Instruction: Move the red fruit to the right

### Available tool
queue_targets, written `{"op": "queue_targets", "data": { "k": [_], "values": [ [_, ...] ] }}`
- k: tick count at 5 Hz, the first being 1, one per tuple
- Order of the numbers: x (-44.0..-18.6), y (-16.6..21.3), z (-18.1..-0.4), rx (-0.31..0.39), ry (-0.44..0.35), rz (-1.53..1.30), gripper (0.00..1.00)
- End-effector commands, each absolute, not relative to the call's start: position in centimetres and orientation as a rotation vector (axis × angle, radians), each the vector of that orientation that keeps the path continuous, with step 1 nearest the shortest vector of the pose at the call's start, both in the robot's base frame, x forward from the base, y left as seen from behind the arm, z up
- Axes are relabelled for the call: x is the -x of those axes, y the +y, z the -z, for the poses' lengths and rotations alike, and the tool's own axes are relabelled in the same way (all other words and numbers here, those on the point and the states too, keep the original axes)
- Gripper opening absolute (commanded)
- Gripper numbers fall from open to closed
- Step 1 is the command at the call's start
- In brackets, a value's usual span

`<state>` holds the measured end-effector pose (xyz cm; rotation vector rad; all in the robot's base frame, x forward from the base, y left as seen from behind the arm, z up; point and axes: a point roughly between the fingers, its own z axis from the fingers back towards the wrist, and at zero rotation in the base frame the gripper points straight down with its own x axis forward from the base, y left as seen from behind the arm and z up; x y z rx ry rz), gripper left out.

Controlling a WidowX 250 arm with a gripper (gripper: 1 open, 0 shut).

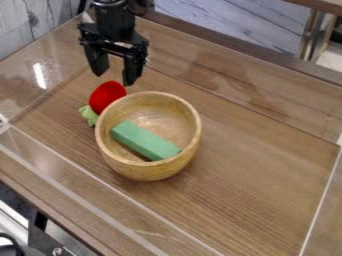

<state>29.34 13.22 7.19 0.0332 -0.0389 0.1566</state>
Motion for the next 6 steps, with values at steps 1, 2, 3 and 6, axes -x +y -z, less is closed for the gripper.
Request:
{"op": "queue_targets", "data": {
  "k": [1,2,3,6],
  "values": [
    [-31.0,15.3,-8.4,-0.064,-0.103,-0.152,1.00],
    [-31.6,17.0,-8.5,-0.072,-0.100,-0.185,1.00],
    [-32.1,18.4,-8.6,-0.078,-0.096,-0.212,1.00],
    [-33.5,19.0,-7.2,-0.083,-0.081,-0.213,1.00]
  ]
}}
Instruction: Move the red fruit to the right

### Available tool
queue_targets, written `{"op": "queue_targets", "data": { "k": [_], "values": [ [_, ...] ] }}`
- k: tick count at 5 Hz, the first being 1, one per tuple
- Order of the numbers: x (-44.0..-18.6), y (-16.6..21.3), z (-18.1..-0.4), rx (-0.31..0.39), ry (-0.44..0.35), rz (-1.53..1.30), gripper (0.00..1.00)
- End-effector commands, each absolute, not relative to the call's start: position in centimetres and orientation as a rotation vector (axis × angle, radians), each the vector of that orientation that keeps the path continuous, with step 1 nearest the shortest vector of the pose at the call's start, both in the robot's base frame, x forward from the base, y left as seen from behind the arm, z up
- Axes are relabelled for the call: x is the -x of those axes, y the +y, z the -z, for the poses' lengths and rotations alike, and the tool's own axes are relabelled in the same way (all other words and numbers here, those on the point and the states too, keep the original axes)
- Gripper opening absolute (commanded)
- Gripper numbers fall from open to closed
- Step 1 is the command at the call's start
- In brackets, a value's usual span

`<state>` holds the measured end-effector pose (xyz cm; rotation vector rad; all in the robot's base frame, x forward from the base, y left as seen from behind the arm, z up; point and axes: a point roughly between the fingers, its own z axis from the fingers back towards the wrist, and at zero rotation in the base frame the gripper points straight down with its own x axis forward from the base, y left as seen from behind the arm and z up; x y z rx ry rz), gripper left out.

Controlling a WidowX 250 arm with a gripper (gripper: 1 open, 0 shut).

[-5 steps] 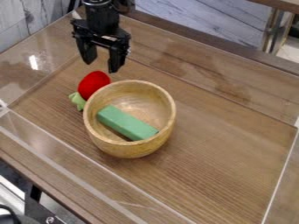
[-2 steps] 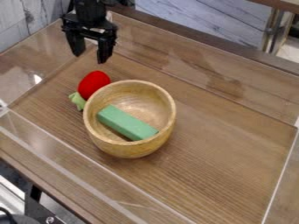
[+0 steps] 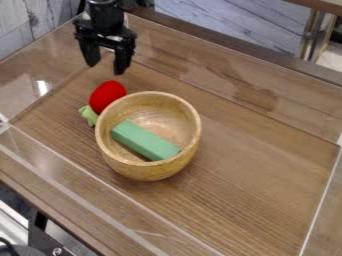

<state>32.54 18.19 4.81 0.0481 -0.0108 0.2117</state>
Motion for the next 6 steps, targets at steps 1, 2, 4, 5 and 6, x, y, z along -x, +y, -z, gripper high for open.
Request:
{"op": "queue_targets", "data": {
  "k": [1,2,4,5,6],
  "values": [
    [-34.1,19.7,-6.7,-0.083,-0.076,-0.223,1.00],
    [-34.5,20.5,-6.2,-0.081,-0.069,-0.236,1.00],
    [-34.7,19.2,-7.8,-0.074,-0.059,-0.145,1.00],
    [-35.4,18.8,-6.2,-0.073,-0.032,-0.096,1.00],
    [-35.5,18.5,-4.3,-0.072,-0.006,-0.053,1.00]
  ]
}}
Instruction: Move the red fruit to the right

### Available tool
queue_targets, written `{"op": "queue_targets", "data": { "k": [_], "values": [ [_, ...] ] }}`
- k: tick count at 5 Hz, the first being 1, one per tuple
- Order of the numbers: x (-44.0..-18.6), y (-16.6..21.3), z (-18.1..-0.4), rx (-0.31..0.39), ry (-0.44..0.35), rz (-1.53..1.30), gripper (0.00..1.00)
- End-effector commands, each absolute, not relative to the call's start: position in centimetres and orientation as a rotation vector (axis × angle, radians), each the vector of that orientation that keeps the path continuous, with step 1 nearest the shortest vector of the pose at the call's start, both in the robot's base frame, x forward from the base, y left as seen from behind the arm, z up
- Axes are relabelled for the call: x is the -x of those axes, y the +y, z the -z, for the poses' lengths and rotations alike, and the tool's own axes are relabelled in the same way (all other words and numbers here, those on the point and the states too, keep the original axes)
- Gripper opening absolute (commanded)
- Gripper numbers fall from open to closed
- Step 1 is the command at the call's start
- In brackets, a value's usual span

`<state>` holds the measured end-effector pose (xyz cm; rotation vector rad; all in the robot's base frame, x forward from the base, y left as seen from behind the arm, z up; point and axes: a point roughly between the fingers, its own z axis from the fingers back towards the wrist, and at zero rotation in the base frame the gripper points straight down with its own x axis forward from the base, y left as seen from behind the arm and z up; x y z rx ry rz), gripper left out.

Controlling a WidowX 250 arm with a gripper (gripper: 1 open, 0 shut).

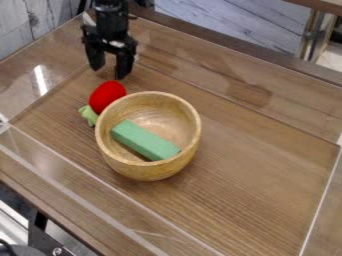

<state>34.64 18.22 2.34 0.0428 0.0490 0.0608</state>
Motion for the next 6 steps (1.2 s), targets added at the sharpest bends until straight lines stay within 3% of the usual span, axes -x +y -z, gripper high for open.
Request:
{"op": "queue_targets", "data": {
  "k": [1,2,3,5,6],
  "values": [
    [-35.8,18.1,-3.9,-0.071,0.013,-0.011,1.00],
    [-35.6,18.0,-4.2,-0.071,0.022,-0.061,0.00],
    [-35.5,17.8,-5.2,-0.073,0.022,-0.113,0.00],
    [-35.1,16.5,-10.3,-0.091,-0.058,-0.190,0.00],
    [-33.6,16.3,-8.8,-0.091,-0.037,-0.195,1.00]
  ]
}}
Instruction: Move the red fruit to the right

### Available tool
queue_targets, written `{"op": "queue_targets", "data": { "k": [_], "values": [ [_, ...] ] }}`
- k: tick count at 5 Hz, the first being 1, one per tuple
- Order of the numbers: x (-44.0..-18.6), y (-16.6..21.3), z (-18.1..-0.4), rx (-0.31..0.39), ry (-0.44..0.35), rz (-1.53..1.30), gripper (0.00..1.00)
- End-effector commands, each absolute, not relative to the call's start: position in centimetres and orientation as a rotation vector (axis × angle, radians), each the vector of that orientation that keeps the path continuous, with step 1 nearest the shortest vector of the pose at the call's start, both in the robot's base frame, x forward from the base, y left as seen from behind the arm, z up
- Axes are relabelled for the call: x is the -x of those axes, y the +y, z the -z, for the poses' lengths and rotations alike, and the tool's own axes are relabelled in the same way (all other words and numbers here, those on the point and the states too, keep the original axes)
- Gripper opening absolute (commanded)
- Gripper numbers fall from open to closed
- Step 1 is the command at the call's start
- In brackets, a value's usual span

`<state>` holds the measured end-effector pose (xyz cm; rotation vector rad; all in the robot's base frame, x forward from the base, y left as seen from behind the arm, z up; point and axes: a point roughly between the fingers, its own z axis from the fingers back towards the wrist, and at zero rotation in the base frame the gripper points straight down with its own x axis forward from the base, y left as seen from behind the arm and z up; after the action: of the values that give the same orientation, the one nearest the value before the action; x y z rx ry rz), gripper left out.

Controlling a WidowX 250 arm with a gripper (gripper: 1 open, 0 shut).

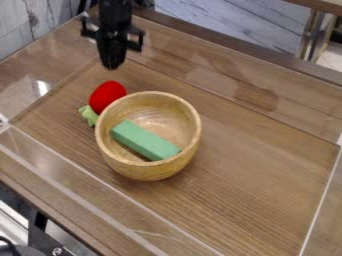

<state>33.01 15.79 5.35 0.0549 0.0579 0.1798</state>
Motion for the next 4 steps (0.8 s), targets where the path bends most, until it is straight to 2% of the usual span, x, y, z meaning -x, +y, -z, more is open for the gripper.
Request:
{"op": "queue_targets", "data": {
  "k": [1,2,3,4],
  "values": [
    [-32.4,16.2,-7.3,-0.093,-0.019,-0.197,1.00],
    [-32.5,16.1,-7.6,-0.094,-0.023,-0.198,0.00],
    [-32.6,16.2,-7.2,-0.095,-0.020,-0.196,0.00],
    [-32.7,15.7,-8.4,-0.095,-0.040,-0.195,0.00]
  ]
}}
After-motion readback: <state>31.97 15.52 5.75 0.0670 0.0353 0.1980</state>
